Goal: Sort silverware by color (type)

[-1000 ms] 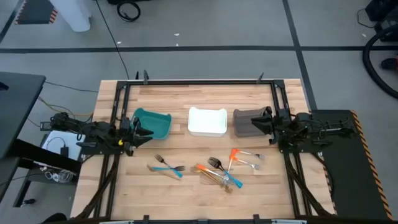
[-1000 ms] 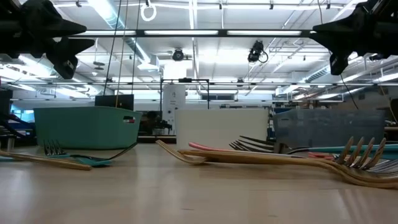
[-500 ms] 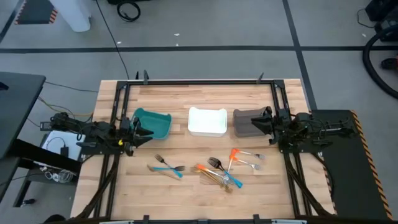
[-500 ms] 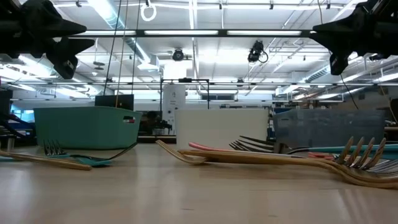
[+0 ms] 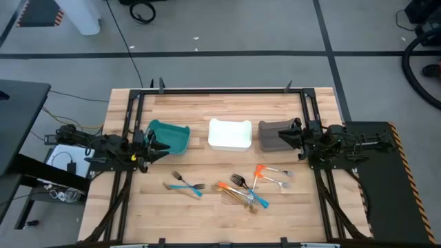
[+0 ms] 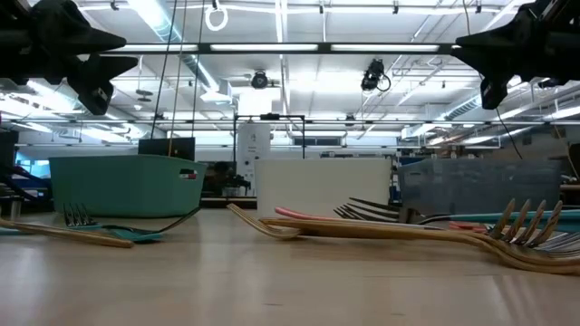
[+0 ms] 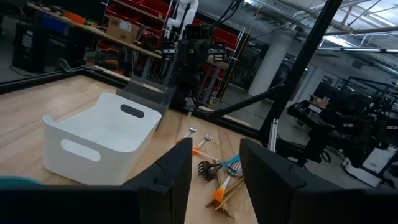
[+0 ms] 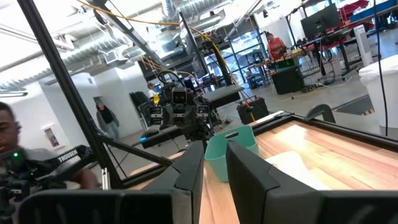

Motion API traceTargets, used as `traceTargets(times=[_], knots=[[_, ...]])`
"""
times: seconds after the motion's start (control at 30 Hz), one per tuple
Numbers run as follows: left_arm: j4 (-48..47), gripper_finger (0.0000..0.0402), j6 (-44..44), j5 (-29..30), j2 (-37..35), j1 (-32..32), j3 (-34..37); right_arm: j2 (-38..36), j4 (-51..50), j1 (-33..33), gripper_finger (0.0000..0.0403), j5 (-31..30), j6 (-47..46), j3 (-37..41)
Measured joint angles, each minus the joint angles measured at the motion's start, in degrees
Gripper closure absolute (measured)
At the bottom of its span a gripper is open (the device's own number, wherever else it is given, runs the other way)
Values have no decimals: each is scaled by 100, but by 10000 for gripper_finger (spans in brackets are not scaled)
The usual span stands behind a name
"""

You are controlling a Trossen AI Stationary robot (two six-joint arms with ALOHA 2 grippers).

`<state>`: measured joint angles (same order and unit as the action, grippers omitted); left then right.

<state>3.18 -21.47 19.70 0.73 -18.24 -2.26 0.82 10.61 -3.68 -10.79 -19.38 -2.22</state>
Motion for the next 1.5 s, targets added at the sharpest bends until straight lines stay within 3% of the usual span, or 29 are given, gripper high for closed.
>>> traceTargets(times=[1.1, 1.27, 1.5], knots=[[168, 259, 106, 27, 2, 7, -4, 0, 2, -2, 325, 0, 0, 2], [1080, 259, 662, 464, 2, 7, -4, 1, 44, -1, 325, -81, 0, 1], [2044, 259, 2129, 768, 0, 7, -4, 2, 452, -2, 325, -181, 0, 0]])
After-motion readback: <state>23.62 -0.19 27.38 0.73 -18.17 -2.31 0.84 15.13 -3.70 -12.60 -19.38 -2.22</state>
